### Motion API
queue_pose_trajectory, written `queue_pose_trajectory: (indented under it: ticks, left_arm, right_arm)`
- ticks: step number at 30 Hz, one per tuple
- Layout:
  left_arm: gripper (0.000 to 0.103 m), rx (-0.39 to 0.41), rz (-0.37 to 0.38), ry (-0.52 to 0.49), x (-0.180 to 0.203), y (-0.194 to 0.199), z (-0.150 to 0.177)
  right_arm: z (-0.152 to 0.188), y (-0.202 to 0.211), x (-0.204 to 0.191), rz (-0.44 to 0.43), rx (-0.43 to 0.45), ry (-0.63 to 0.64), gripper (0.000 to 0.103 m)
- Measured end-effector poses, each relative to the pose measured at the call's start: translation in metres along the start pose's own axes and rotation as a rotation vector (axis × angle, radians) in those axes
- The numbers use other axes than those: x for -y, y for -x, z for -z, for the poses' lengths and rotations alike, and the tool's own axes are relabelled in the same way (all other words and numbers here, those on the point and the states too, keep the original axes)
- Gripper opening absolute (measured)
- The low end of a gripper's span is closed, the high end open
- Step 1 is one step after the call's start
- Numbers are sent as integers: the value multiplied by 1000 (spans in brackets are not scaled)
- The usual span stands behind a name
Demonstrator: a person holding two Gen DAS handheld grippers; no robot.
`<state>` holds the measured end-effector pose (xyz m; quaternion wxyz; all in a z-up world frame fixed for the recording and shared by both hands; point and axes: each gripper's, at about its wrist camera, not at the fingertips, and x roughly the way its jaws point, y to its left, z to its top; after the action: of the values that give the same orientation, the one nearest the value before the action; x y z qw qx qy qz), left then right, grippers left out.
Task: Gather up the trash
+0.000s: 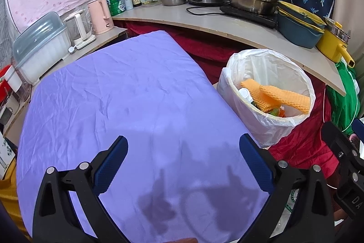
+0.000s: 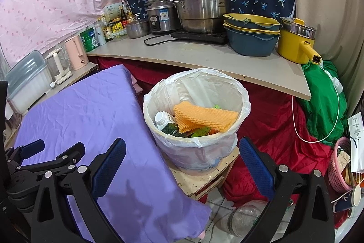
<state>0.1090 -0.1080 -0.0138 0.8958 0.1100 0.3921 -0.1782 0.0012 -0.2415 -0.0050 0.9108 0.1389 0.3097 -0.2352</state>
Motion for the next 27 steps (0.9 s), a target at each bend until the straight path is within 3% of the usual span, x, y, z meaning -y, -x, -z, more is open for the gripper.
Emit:
queue_pose_trajectory:
  ticks: [27]
  left_arm:
    - [94, 6, 4, -7, 2, 0, 2]
  right_arm:
    - [6, -7, -5, 3, -15, 0, 96]
